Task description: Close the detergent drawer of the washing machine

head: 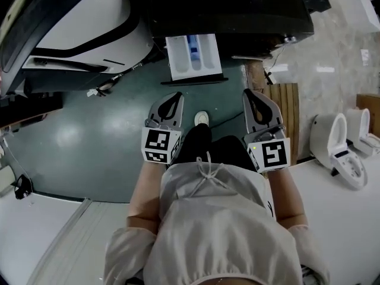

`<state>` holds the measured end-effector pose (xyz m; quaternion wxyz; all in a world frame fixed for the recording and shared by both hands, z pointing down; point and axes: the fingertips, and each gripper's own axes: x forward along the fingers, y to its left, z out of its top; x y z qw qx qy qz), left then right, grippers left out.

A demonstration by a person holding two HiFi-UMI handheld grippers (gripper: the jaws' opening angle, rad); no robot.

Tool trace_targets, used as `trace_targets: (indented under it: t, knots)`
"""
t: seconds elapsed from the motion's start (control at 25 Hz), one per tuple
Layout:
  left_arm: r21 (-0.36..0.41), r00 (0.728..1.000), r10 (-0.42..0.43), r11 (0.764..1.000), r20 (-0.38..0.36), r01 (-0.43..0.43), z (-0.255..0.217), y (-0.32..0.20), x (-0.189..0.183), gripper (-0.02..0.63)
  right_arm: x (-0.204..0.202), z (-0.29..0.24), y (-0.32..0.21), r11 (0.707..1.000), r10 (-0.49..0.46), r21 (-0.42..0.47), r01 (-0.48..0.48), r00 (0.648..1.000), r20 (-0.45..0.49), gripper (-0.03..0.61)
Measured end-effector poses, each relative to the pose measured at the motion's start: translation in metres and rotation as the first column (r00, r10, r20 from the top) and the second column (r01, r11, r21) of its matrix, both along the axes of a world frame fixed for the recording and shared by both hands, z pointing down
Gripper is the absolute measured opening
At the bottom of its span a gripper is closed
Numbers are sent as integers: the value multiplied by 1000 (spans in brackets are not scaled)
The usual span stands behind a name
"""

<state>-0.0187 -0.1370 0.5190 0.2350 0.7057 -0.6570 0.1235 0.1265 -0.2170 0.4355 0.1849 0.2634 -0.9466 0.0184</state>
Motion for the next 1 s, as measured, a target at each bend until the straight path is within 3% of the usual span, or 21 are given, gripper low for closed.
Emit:
trace_targets:
  t: [0.52,0.72,1.0]
  knots:
    - [-93,983,-174,981,-55,169,49,-13,-25,18,-38,37,-41,993,-101,-54,101,995,7,5]
    - [-106,964,-238,968,-121,226,49,-15,-27,18,-48,40,-52,988,-136,-71,136,991,-2,5]
    - [-123,963,-254,963,-95,242,49,-20,-35,18,-57,39,-65,988,-139,-65,139,990,7,5]
